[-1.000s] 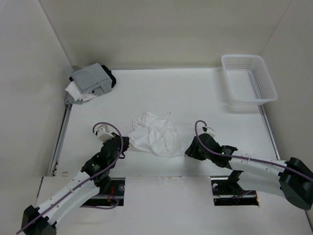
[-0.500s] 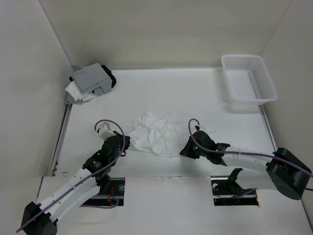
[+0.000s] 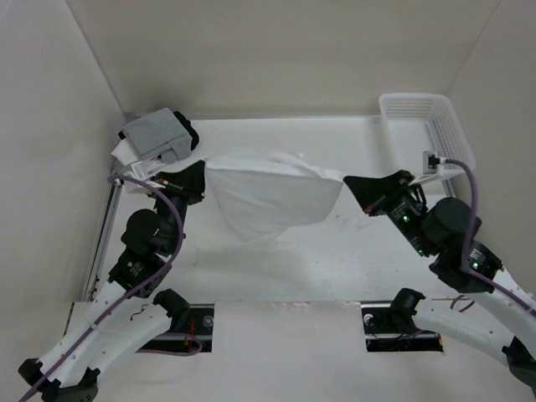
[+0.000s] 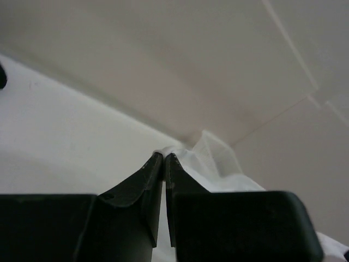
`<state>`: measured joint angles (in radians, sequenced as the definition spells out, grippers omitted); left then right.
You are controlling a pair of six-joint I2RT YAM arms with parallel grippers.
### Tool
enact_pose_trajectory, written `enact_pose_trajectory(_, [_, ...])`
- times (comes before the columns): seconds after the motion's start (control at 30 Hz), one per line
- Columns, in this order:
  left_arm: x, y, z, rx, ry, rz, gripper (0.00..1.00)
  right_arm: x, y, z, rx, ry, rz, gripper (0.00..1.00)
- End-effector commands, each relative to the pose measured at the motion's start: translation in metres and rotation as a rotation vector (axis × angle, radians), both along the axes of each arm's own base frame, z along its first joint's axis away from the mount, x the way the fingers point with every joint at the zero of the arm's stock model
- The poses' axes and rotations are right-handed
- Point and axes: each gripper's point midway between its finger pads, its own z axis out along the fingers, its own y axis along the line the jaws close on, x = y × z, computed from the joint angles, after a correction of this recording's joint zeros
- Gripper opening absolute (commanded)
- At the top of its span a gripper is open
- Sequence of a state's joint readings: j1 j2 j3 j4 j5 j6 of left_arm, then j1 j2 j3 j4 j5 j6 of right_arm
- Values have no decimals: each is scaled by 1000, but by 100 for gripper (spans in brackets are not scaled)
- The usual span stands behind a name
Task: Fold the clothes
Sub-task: Flatten the tank top out
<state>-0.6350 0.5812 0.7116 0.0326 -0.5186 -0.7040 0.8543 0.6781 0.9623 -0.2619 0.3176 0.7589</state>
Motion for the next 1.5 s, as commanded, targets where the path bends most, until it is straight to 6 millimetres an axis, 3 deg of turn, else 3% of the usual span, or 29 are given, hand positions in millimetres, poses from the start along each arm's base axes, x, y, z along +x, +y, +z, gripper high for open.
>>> enact_pose_trajectory(0.0, [0,9,55,-12,-143,52,5,7,-17,19,-102,-58,-95,0])
enact_pose_trajectory(0.1, [14,10,67,0,-165,103,5,24,-13,40,-102,-103,-125,1])
enact_pose_trajectory(0.37, [93,-16,61,59,-121,107,6,141,2,38,-98,-48,-87,1])
enact_pose_trajectory(0.47, [131,-15,73,47,-124,89,6,175,1,64,-60,-76,-78,1])
enact_pose_trajectory(0.57, [163,-6,103,20,-155,61,6,189,3,106,-44,-141,-63,1])
enact_pose_trajectory(0.63, [175,1,126,6,-184,44,6,192,1,138,-37,-200,-68,1])
enact_pose_trajectory(0.7, [180,7,143,-2,-204,34,6,188,-1,157,-33,-227,-65,1])
enact_pose_trajectory(0.77, [179,11,152,-4,-222,26,6,182,-5,165,-33,-246,-73,1])
enact_pose_trajectory(0.83, [173,13,153,0,-234,16,6,174,-8,156,-43,-238,-76,2])
enact_pose_trajectory(0.9, [168,11,137,3,-226,2,7,171,-10,128,-49,-204,-86,2])
enact_pose_trajectory(0.97, [163,6,104,1,-198,-19,7,169,-10,82,-51,-136,-92,2])
enact_pose_trajectory(1.03, [157,-2,58,1,-143,-42,8,166,-6,27,-57,-54,-93,2])
enact_pose_trajectory(1.13, [143,-8,-30,6,-24,-59,8,157,-6,-52,-91,69,-102,2])
enact_pose_trajectory(1.2, [127,-6,-88,-21,67,-62,8,141,-6,-116,-126,170,-94,1])
enact_pose_trajectory(1.33, [80,0,-197,-24,259,-79,8,96,-4,-214,-171,331,-64,1])
enact_pose_trajectory(1.4, [54,6,-234,-10,329,-83,7,74,-4,-247,-188,392,-47,1])
enact_pose_trajectory(1.47, [34,10,-256,-4,378,-91,7,49,-5,-277,-197,456,-31,1])
